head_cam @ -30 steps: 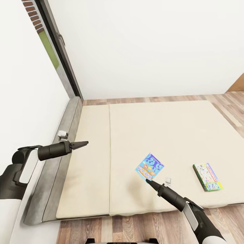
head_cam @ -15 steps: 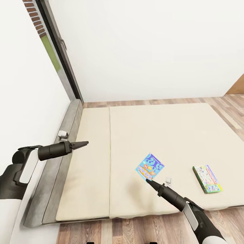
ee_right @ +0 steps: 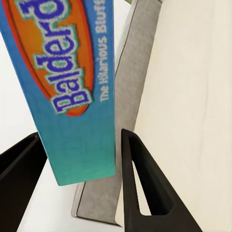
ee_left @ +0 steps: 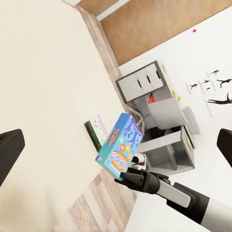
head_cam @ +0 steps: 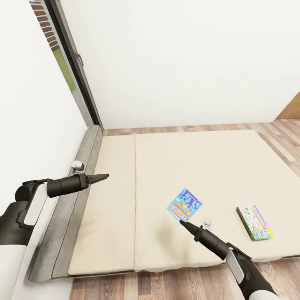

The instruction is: Put all the toys in the child's room - the three board games (two on the bed and one on the table), the two jigsaw puzzles on the table, and the tennis ball on the table - inside the toy box on the table in the child's room.

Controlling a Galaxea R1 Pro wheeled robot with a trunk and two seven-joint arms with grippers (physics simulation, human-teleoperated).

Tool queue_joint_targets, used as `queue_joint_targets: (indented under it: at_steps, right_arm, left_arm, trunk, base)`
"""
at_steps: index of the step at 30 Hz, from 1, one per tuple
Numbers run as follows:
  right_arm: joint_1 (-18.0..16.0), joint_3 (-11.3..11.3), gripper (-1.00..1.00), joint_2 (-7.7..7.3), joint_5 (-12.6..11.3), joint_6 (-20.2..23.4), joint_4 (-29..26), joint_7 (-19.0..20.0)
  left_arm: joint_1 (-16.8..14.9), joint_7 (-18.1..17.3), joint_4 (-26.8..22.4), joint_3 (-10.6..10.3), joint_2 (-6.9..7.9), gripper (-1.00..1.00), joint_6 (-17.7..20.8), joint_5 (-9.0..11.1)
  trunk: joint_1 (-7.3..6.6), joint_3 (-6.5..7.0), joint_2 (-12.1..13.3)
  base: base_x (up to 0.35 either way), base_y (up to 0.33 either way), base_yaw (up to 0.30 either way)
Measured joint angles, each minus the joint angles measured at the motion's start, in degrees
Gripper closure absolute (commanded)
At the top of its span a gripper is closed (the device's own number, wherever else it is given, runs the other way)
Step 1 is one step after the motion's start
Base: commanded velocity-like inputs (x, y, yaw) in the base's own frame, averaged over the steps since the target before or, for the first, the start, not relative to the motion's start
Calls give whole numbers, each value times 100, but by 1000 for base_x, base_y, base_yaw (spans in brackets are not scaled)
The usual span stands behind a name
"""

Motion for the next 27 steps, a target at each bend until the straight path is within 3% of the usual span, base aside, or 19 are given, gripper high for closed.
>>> queue_joint_targets:
  at_steps: [27]
  right_arm:
    - [0,8,100,6,0,-4,0,-21]
  left_arm:
    - [2,-10,0,6,5,-100,0,2]
  trunk:
    - [0,252,0]
  base:
    - [0,0,0]
